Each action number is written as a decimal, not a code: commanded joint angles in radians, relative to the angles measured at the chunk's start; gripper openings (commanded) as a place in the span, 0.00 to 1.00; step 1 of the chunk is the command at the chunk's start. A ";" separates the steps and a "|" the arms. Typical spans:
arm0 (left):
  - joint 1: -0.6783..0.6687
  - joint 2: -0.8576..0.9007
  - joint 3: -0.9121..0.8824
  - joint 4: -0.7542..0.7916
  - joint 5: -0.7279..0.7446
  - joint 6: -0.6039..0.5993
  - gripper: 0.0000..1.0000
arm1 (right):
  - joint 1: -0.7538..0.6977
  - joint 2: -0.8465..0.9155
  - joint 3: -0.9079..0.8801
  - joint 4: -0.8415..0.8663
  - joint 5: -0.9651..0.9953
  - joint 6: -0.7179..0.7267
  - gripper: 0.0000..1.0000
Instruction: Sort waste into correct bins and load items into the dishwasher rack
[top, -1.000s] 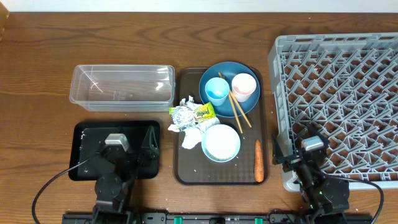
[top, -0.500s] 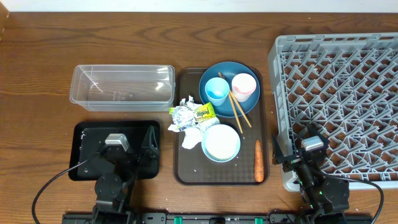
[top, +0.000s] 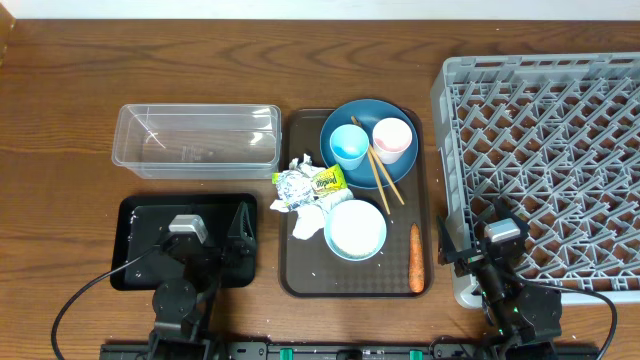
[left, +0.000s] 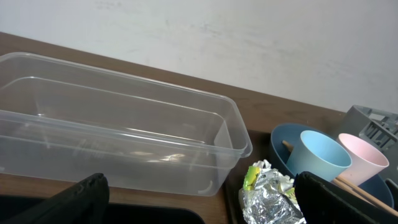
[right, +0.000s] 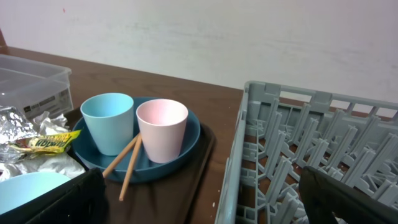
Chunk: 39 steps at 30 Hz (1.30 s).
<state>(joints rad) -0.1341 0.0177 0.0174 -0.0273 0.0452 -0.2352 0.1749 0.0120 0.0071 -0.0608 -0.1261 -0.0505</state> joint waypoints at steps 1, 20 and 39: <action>-0.003 0.000 -0.013 -0.043 -0.012 0.006 0.98 | -0.006 -0.004 -0.002 -0.003 -0.002 0.012 0.99; -0.003 0.000 0.045 -0.060 0.127 0.002 0.98 | -0.006 -0.004 -0.002 -0.003 -0.002 0.012 0.99; -0.003 0.808 1.148 -1.163 0.158 -0.024 0.98 | -0.006 -0.004 -0.002 -0.003 -0.002 0.012 0.99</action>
<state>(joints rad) -0.1341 0.6968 1.0771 -1.1404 0.1944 -0.2584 0.1749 0.0124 0.0071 -0.0608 -0.1257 -0.0505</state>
